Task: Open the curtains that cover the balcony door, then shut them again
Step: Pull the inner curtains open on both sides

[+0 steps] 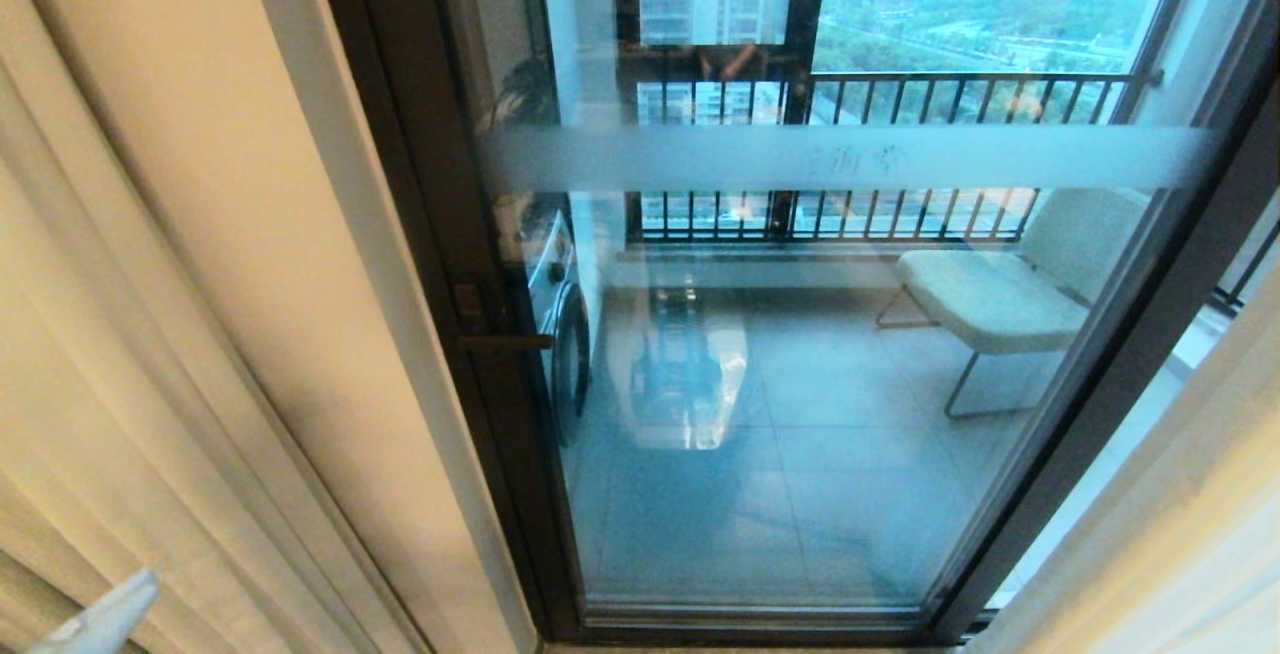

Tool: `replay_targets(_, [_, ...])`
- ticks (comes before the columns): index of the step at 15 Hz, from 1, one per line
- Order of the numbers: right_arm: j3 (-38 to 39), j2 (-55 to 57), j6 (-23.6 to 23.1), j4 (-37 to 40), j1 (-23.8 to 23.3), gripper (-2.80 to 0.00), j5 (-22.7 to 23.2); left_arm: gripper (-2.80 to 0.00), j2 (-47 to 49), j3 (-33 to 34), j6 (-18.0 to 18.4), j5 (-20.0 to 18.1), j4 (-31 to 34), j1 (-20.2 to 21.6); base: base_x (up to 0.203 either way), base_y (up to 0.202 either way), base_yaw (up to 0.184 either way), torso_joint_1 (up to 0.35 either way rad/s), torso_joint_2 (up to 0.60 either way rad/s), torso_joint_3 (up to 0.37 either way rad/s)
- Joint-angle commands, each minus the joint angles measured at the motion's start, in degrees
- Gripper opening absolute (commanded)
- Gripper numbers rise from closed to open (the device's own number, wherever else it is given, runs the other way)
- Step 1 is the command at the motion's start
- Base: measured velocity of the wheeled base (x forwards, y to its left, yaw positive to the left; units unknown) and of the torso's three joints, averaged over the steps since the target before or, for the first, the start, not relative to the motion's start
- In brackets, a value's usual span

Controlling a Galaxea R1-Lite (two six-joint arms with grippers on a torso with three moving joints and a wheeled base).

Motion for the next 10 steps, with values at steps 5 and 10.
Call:
replay_targets(5, [0.0,-0.02,-0.05,-0.01,0.05,-2.8,0.02,-2.8,-18.88,2.29,0.55,5.98,13.48,-0.85,0.0,0.0,0.0,0.0,0.0,0.0])
replay_targets(10, [0.0,-0.02,-0.05,-0.01,0.05,-2.8,0.02,-2.8,-25.92,2.3,1.51,6.32,14.41,-1.19,0.0,0.0,0.0,0.0,0.0,0.0])
